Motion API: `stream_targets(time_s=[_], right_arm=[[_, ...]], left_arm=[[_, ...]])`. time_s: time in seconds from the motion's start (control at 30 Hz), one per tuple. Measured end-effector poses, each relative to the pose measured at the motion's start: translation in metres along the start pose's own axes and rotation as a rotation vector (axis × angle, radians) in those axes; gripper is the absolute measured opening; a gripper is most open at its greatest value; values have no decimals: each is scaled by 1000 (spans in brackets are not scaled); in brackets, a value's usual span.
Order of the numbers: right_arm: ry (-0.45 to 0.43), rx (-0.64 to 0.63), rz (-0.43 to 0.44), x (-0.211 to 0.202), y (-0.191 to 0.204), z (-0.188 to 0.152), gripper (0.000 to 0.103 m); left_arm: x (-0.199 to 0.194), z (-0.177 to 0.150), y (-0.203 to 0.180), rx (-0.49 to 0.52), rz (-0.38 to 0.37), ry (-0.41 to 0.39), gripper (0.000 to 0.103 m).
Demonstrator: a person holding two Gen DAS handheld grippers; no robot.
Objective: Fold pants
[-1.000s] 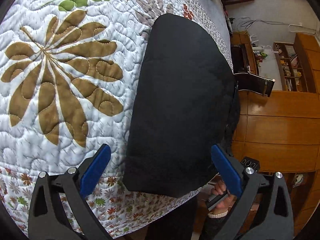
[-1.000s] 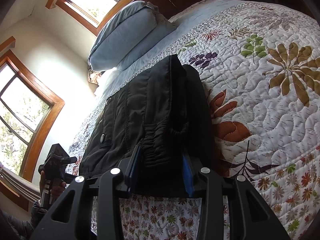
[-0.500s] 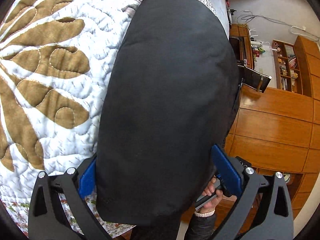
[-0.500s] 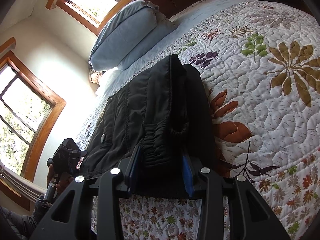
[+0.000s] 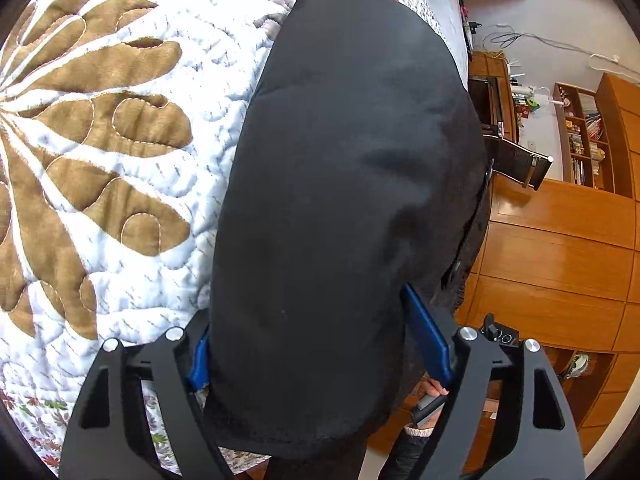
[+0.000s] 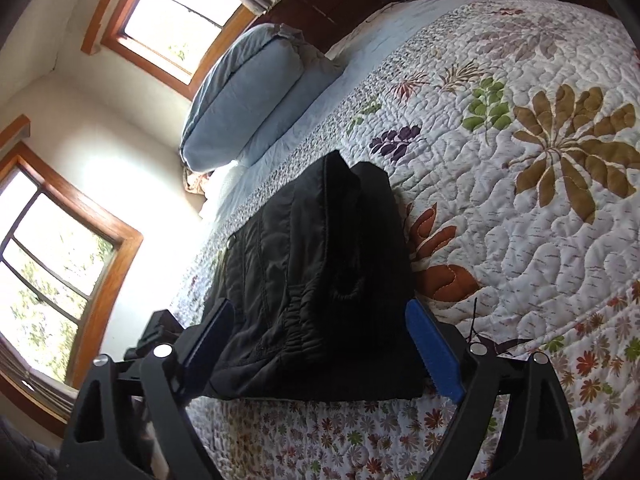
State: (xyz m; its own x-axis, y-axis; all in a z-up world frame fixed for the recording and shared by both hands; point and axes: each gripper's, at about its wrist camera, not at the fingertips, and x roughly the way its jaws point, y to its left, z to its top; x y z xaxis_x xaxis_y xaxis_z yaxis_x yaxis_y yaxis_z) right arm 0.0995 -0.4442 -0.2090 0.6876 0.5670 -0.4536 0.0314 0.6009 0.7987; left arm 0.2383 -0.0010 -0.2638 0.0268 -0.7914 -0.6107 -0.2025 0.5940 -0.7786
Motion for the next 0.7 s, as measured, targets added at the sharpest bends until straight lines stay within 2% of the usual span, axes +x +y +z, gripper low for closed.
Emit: stream_targets(time_s=[0.1,0.2,0.4,0.53,0.7], right_arm=[[99,136,66,8,-21,13,98],[187,197,95,24,-34,20,98],[299,172,90,53,-42,23,98],[340,125,89,67,-35,21,98],[388,59,82,87,-19,16,100]], left_arm=[[0,1,1,-4,6,2,79],[0,1,0,-5,8,3,79],[0,2,1,10,-1,21,79],[4,5,0,12,-19,46,79],[13,7,-6,39,-15,70,88]])
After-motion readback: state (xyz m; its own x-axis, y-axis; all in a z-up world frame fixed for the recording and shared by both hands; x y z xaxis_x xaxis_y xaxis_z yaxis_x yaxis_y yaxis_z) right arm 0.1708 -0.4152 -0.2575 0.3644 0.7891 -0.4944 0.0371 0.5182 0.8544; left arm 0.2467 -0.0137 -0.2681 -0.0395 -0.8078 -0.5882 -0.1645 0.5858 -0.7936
